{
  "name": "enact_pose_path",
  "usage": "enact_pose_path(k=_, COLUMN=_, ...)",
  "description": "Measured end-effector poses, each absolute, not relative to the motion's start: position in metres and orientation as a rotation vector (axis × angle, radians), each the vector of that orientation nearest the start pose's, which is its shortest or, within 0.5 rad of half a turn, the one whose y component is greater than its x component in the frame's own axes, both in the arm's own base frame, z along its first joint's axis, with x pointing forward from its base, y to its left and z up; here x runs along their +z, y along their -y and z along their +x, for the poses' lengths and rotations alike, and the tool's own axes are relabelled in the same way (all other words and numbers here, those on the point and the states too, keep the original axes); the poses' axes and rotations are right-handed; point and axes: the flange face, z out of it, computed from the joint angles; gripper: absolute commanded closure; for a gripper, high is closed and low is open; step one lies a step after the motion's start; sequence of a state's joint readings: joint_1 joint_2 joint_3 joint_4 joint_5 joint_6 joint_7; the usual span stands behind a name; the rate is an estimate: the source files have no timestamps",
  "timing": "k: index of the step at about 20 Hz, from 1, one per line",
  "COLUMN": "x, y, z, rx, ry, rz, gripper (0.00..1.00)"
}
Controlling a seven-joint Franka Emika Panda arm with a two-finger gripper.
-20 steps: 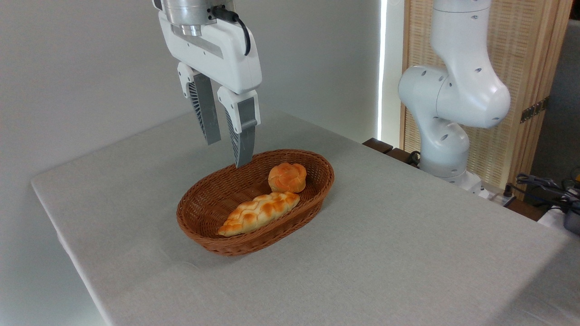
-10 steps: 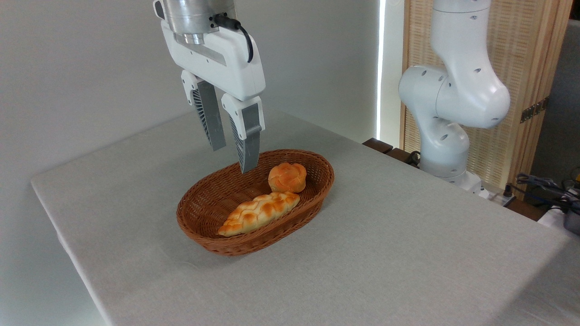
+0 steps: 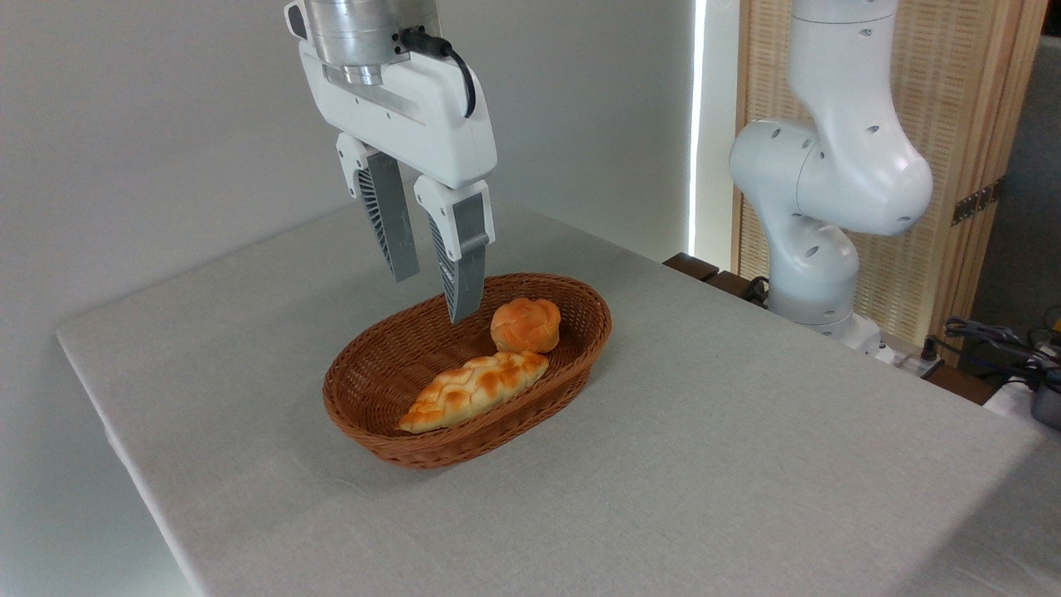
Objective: Put bread into the basket
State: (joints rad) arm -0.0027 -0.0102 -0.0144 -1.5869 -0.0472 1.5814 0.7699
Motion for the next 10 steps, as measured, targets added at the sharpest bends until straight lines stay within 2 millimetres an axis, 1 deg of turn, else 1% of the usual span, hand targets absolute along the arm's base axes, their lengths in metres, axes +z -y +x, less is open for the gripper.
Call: enact_pose_path(k=10, x=0.6215, y=0.0151, z=0.5519, rx=-0.016, ry=-1.22, rz=-2.924, gripper=0.0)
